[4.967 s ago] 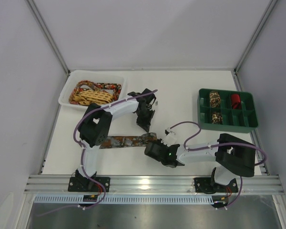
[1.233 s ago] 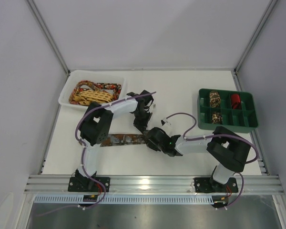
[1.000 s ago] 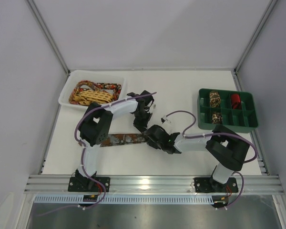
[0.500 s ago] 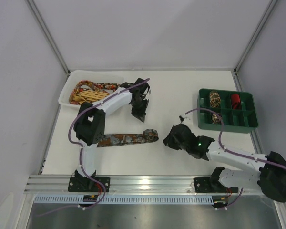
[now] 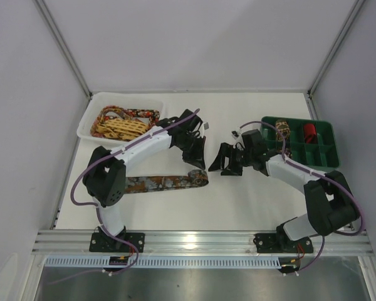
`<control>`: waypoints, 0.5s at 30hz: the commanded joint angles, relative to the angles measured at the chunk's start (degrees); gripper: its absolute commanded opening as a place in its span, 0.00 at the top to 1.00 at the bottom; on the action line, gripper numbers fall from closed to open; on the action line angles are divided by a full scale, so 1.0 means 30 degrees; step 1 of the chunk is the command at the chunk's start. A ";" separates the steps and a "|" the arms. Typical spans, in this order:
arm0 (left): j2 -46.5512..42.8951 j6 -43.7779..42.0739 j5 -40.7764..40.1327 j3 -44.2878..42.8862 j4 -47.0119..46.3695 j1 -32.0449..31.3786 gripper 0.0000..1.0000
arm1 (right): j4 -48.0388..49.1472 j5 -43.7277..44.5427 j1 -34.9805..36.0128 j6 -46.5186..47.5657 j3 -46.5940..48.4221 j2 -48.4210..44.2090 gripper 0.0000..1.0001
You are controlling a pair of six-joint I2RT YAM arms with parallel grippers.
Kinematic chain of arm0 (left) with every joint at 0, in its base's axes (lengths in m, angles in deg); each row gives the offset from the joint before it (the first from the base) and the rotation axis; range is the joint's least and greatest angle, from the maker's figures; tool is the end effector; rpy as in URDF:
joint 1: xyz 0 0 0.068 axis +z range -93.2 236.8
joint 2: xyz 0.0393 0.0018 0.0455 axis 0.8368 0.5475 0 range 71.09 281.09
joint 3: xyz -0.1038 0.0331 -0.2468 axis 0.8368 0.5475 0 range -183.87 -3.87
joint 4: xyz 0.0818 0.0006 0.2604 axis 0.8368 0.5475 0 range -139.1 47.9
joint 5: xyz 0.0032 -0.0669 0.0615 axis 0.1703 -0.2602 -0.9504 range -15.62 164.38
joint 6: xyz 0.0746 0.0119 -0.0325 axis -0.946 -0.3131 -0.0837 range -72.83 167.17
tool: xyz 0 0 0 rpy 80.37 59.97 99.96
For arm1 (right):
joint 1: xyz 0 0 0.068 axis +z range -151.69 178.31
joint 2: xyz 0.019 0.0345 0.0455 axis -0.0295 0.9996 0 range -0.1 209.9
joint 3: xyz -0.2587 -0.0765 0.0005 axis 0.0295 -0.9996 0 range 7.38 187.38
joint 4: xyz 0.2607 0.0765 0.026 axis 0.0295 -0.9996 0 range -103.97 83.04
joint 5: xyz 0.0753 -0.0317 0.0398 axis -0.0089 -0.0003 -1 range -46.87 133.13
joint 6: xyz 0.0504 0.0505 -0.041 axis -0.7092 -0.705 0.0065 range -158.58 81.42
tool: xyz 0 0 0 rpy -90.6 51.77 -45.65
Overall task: Roll the ties
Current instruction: Roll the tie
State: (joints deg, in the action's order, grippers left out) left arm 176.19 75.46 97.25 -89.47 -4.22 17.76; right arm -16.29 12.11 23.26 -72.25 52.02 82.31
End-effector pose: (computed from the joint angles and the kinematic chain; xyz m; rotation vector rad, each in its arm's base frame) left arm 0.3017 -0.2805 0.2099 0.4004 2.8446 -0.8446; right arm 0.2725 0.1675 0.1628 -0.0827 2.5404 1.0975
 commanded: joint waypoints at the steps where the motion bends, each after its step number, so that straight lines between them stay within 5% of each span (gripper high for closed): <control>1: -0.0082 0.0881 0.0521 0.0525 -0.1015 -0.0255 1.00 | 0.0938 -0.3426 -0.0142 0.1293 0.1261 0.0799 0.20; 7: 0.0328 0.0676 -0.0590 0.1697 -0.1513 -0.0285 1.00 | 0.2081 -0.4715 -0.0348 0.0911 0.1466 0.2615 0.19; 15: 0.0240 0.0618 -0.1617 0.3250 -0.1924 -0.0227 0.99 | 0.2110 -0.5946 -0.0436 0.1467 0.1906 0.4928 0.33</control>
State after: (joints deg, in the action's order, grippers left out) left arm 177.33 77.14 94.50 -80.69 -8.11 16.95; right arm -11.74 -2.03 22.21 -69.46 55.52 94.84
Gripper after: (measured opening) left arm 0.007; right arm 0.693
